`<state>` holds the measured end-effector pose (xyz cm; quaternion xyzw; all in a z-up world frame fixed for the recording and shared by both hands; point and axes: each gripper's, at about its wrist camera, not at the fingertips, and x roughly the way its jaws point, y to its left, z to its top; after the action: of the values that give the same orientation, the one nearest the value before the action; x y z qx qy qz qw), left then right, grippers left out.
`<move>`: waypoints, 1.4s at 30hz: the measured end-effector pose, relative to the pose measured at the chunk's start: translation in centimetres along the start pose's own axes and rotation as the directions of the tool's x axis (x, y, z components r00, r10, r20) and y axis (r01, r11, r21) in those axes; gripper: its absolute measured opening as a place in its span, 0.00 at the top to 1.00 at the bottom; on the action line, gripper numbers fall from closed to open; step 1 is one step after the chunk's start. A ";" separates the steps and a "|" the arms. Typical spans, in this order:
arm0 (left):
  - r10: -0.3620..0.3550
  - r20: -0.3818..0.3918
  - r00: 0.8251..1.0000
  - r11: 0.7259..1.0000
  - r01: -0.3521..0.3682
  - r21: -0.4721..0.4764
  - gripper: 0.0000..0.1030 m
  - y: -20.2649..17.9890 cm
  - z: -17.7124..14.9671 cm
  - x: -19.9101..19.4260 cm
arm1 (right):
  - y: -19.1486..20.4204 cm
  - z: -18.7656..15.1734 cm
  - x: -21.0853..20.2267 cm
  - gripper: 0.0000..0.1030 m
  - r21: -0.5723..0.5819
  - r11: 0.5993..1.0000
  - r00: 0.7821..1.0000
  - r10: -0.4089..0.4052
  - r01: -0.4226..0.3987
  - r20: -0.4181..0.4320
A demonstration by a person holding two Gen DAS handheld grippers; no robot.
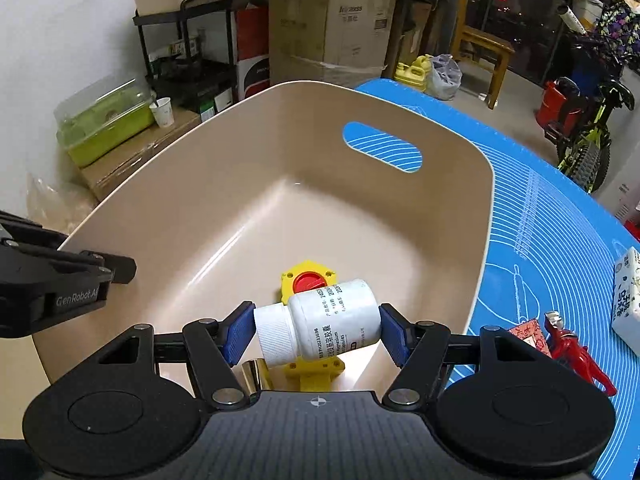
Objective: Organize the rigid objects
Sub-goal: 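Carry the white pill bottle into the basket with the right gripper and release, then grasp the black earbud case with the right gripper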
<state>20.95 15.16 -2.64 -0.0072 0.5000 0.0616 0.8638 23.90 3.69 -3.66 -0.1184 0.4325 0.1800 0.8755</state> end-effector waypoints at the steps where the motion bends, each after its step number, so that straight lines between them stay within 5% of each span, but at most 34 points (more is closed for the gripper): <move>1: 0.000 0.000 1.000 1.000 0.000 0.000 0.89 0.0 0.0 0.0 | 0.0 0.0 0.0 0.33 0.000 1.000 1.000 0.000 0.000 0.002; 17: 0.000 -0.001 1.000 1.000 0.000 0.001 0.89 0.0 0.0 0.2 | -4.2 -1.0 -5.8 0.27 0.161 0.987 0.989 0.002 -0.025 0.147; 25: -0.004 -0.001 1.000 1.000 0.004 -0.005 0.89 0.1 -0.1 0.2 | -8.6 -3.9 -9.8 0.27 0.268 0.962 0.975 -0.113 0.060 0.189; 31: -0.009 -0.002 1.000 1.000 0.009 -0.008 0.89 0.4 -0.2 0.2 | -11.6 -7.5 -9.3 0.27 0.343 0.926 0.979 -0.192 0.156 0.073; 42: -0.001 0.000 1.000 1.000 0.001 -0.008 0.89 0.1 -0.2 0.1 | -12.9 -13.6 -5.4 0.27 0.403 0.886 0.973 -0.191 0.229 -0.133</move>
<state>20.81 15.23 -2.79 -0.0105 0.4995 0.0632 0.8639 16.56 -14.10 -6.81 0.0163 0.4843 -0.0174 0.8746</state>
